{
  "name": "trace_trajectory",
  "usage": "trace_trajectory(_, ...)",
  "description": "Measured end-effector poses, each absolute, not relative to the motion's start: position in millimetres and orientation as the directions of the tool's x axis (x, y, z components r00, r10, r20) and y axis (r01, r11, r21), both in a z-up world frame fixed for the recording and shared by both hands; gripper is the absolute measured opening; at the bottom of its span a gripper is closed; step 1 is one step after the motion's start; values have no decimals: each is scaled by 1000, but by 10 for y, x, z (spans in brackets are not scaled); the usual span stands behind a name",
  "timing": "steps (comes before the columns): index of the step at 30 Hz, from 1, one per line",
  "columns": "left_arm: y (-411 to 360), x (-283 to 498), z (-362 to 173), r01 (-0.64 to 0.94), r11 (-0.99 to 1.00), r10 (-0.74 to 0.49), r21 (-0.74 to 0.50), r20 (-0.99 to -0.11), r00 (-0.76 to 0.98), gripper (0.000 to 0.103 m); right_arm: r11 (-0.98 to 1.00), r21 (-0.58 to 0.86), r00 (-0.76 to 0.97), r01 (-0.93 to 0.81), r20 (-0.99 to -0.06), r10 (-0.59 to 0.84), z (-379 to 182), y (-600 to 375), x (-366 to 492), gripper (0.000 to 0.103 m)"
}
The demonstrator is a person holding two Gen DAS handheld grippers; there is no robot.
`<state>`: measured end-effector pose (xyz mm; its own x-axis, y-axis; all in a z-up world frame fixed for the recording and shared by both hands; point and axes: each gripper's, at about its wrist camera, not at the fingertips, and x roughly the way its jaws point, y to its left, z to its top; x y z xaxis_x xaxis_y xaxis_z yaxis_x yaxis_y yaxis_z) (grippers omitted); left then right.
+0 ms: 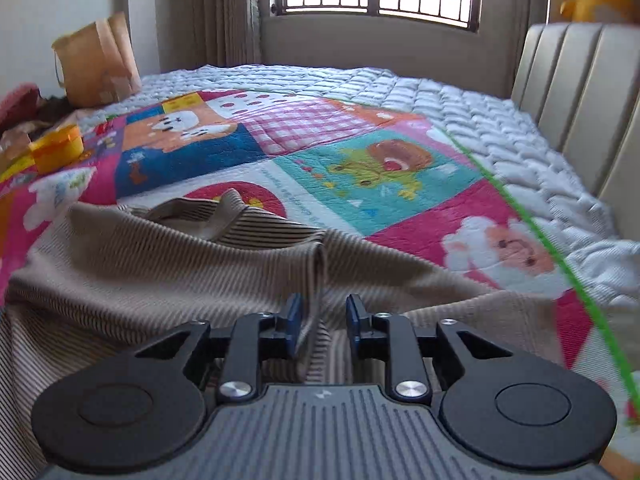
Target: Fold clothes
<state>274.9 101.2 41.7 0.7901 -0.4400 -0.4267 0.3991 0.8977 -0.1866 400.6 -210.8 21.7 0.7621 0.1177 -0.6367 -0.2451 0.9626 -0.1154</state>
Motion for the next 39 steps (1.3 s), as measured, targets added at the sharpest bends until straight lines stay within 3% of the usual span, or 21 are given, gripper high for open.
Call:
trace_trajectory(2, 843, 2861, 306, 417, 884, -467, -212, -437, 769, 103, 945, -219, 789, -244, -611, 62, 321, -2158, 3800, 35)
trace_trajectory(7, 660, 3074, -118, 349, 900, -436, -261, -539, 721, 103, 925, -255, 801, -281, -593, 80, 439, -2248, 3399, 54)
trace_trajectory(11, 837, 2975, -82, 323, 895, -439, -306, -487, 755, 103, 902, -302, 777, -309, -626, 57, 207, -2099, 3407, 59)
trace_trajectory(14, 1129, 2807, -15, 292, 881, -437, -371, -407, 802, 103, 855, -426, 781, -295, -623, -40, -37, -1973, 3500, 59)
trace_trajectory(15, 1248, 2760, -7, 267, 885, -416, -382, -389, 822, 103, 856, -435, 791, -280, -610, -51, 4, -1972, 3506, 57)
trace_trajectory(18, 1628, 2700, -76, 148, 882, -340, -447, -387, 857, 103, 875, -428, 816, -226, -574, -70, 234, -1989, 3522, 11)
trace_trajectory(22, 2057, 2743, -318, 48, 744, -372, -667, -353, 858, 103, 908, -392, 873, -149, -483, -66, 829, -1933, 3537, 8)
trace_trajectory(29, 1983, 2726, -293, 89, 776, -366, -625, -331, 870, 103, 947, -184, 921, -262, -341, 189, 1957, -1306, 3583, 7)
trace_trajectory(34, 2037, 2731, -330, 82, 754, -366, -652, -313, 876, 103, 897, -121, 858, -426, -369, 357, 1898, -584, 3650, 6)
trace_trajectory(39, 2028, 2691, -336, 83, 757, -363, -648, -311, 878, 103, 855, -96, 784, -509, -461, 415, 1485, -65, 3751, 4)
